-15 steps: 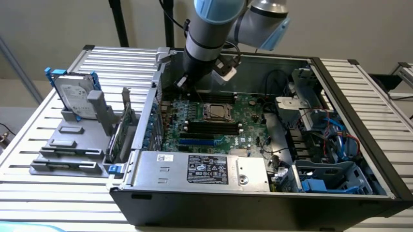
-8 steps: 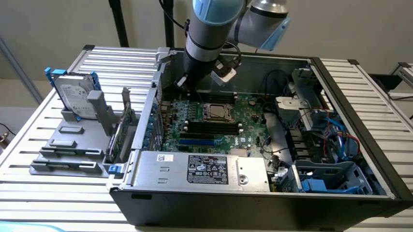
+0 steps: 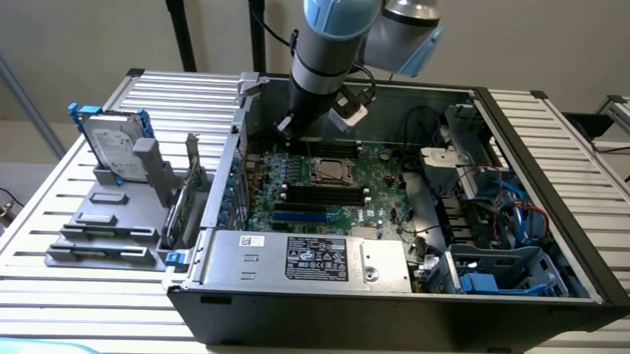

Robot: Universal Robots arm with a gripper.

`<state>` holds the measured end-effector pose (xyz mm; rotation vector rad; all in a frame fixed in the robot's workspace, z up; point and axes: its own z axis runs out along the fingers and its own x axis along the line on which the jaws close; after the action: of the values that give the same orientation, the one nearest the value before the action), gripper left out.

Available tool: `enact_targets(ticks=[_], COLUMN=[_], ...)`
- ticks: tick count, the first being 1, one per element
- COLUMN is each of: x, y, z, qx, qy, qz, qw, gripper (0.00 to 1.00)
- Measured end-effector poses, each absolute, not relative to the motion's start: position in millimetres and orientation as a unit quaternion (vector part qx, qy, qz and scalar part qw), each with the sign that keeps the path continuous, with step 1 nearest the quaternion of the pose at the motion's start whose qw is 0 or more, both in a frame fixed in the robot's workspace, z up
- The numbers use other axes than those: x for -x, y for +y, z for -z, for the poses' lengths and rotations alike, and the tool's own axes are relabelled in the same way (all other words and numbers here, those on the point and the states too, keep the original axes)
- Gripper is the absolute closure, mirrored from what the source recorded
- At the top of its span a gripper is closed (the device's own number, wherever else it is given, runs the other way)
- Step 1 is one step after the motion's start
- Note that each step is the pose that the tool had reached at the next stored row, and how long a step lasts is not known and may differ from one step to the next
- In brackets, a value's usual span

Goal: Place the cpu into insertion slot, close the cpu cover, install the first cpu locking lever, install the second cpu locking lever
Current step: 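Install the first cpu locking lever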

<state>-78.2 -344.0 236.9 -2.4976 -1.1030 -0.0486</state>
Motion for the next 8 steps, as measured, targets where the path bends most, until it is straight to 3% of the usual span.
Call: enact_targets(ticks=[8], x=[52], y=[-344], z=[-237], qx=[0.896], qy=[-0.394], qz=[0.018], qw=[0.204], gripper=[0.89])
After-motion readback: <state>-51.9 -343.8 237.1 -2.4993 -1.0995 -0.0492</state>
